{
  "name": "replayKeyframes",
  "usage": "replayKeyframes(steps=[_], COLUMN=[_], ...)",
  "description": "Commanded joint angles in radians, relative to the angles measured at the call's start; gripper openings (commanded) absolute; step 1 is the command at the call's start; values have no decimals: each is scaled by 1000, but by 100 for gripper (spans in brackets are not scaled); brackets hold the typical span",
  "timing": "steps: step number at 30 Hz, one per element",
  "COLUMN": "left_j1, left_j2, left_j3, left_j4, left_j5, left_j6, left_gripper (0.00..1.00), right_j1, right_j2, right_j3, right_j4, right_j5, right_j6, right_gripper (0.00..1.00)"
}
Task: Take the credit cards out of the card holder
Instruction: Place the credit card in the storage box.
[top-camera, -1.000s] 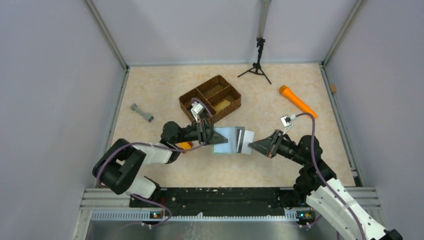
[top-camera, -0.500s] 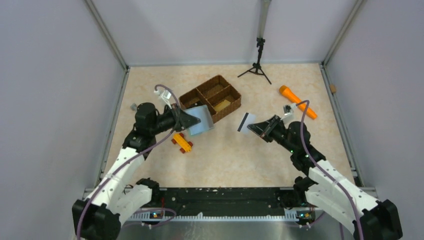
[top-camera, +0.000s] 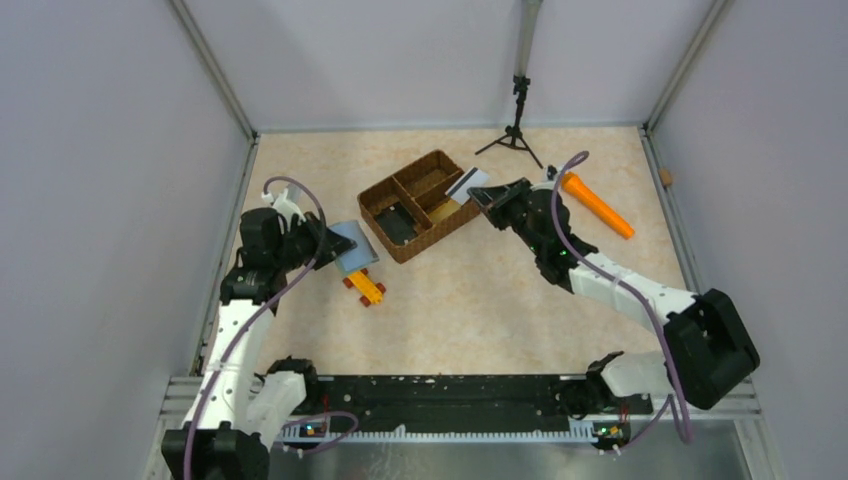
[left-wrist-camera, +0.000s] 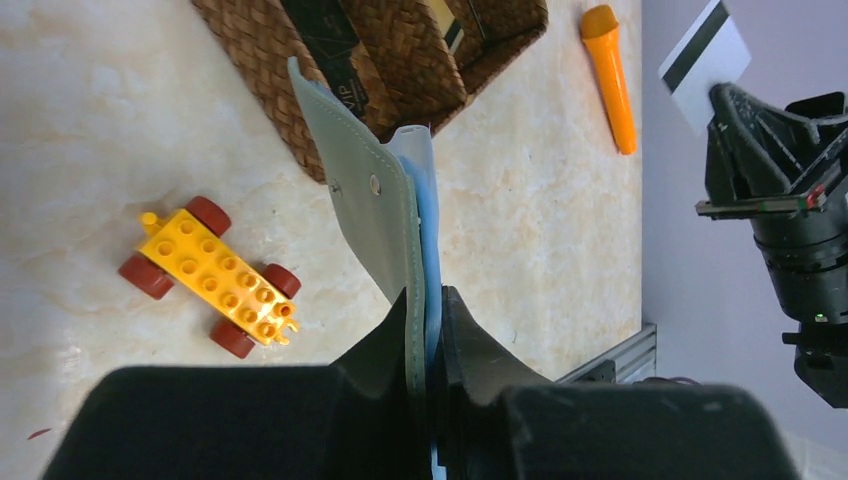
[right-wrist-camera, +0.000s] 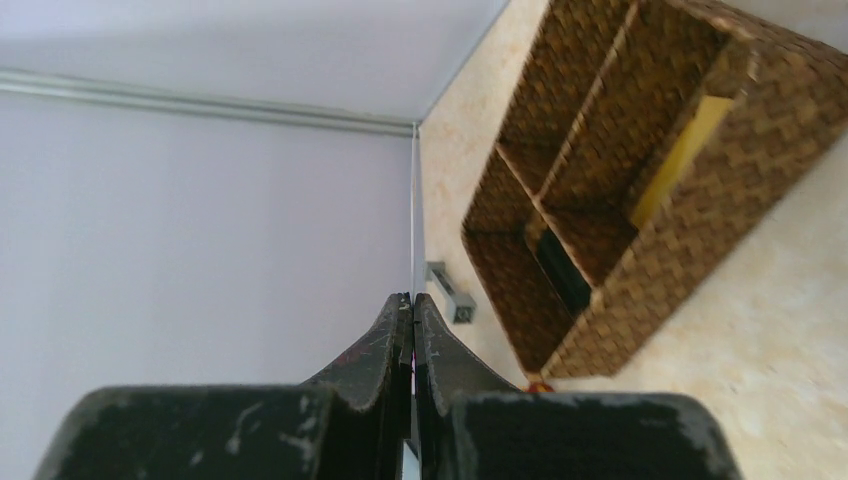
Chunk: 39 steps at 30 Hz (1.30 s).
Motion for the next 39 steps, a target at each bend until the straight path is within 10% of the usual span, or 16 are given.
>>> replayKeyframes(steps=[1,15,33,39], left_j1=[61,99,100,101], left_j2=[-9,44,60,64], left_j3=[35,60,58,57], left_j4=[18,44,63,70], left_j5=[37,143,179,204], left_j6=[27,69,78,82], left_gripper=[0,0,0,0], right_j1=[23,42,45,47], right_j2=[149,645,876,873], right_j3=[124,504,648,646], right_j4=[107,207,237,242], right_j5=[120,158,171,172], right_j6=[108,161,192,175], right_gripper=[0,0,0,24])
